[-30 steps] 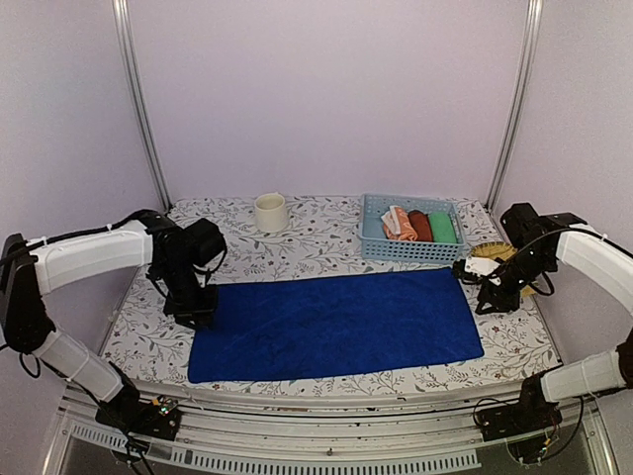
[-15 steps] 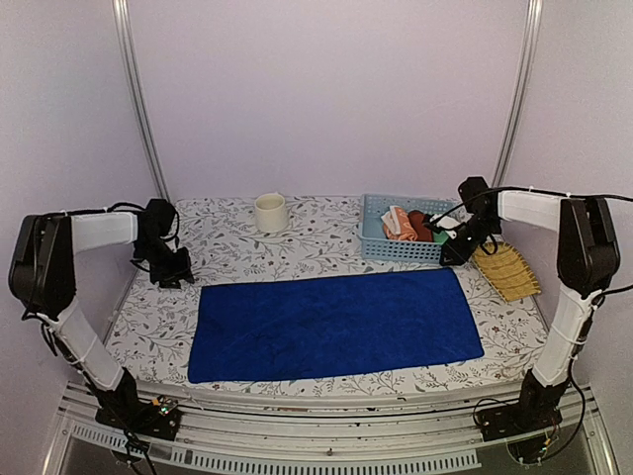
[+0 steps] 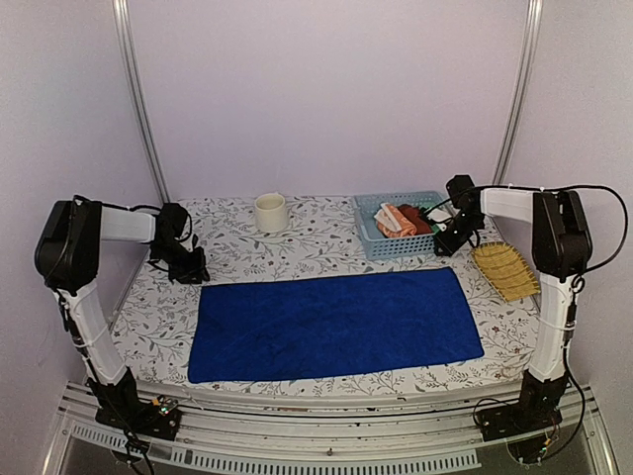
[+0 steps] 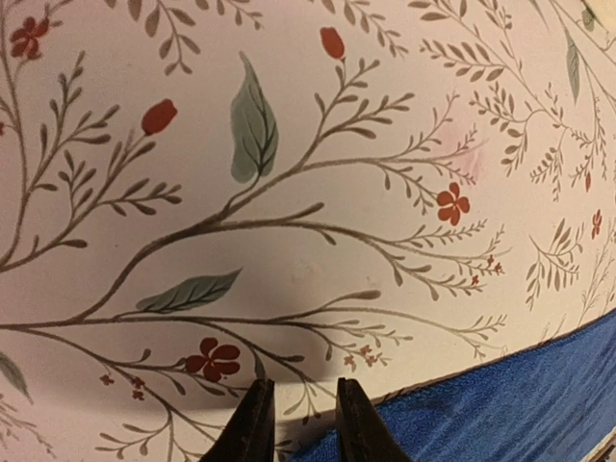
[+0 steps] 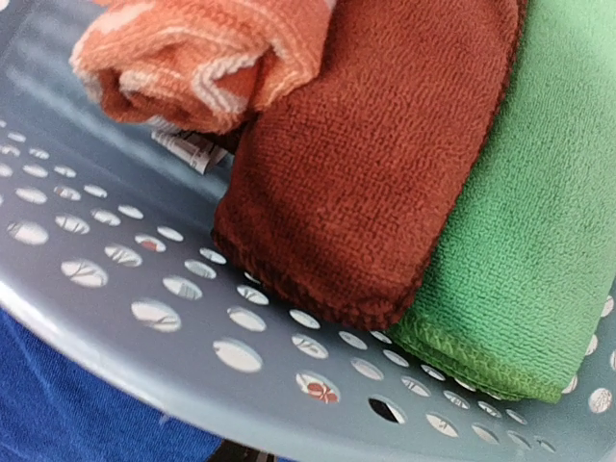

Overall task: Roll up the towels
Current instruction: Move the storage box to the bin, then pick up the towel from the center of the board.

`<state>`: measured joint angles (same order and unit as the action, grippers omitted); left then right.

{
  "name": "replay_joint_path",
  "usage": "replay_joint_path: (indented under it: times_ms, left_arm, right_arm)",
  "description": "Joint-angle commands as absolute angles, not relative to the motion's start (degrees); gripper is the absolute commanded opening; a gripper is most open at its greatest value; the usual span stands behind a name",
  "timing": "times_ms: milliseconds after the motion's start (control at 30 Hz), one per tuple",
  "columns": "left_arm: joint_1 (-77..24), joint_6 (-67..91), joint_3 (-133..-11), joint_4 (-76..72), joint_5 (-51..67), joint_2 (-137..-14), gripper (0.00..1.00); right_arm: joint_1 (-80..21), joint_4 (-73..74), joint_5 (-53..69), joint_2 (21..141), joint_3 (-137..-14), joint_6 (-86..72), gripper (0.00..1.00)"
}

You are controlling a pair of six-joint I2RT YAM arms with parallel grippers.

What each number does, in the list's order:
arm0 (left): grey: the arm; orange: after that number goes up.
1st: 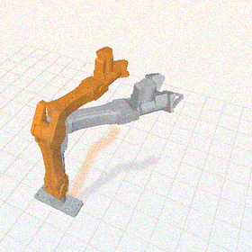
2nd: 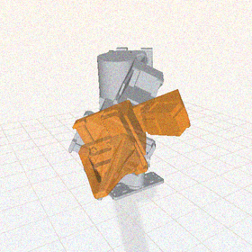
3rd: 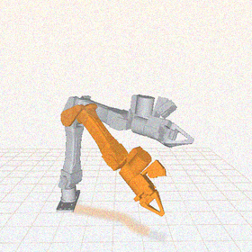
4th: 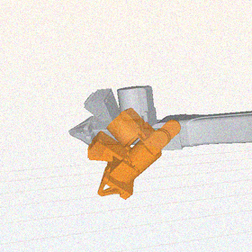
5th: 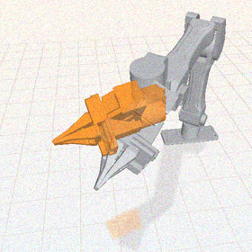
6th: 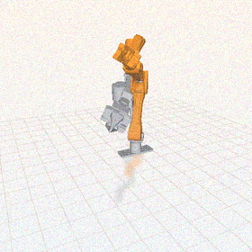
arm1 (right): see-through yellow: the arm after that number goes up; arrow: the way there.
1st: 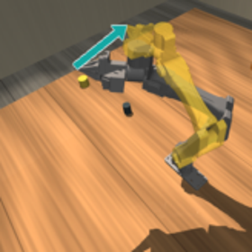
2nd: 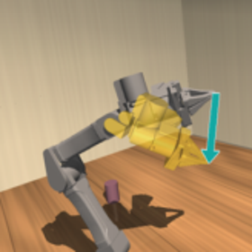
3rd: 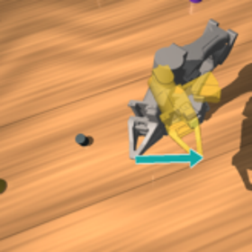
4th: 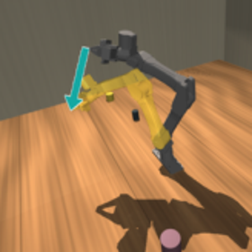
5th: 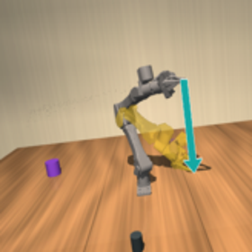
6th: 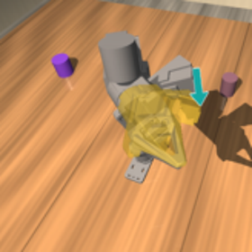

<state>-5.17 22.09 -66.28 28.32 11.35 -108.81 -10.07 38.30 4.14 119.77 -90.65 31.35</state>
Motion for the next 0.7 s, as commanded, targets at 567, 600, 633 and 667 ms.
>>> replay_joint_path:
  times_ms: [567, 600, 633, 667]
  left_arm:
    - [-4.74, 17.84, -59.65, 30.34, 15.93, -106.27, 0.24]
    - [-4.73, 17.84, -59.63, 30.17, 16.06, -106.33, 0.23]
    - [-4.68, 17.76, -59.64, 30.24, 16.08, -106.35, 0.21]
    - [-4.74, 17.66, -59.78, 30.34, 15.95, -106.35, 0.18]
  right_arm:
    - [-8.31, 39.37, 8.97, 112.13, -84.06, 27.42, 0.39]
    - [-8.11, 39.33, 9.05, 112.19, -84.00, 27.42, 0.39]
    - [-7.98, 39.31, 9.24, 112.34, -83.82, 27.42, 0.39]
    - [-7.81, 39.31, 9.33, 112.63, -83.77, 27.36, 0.39]
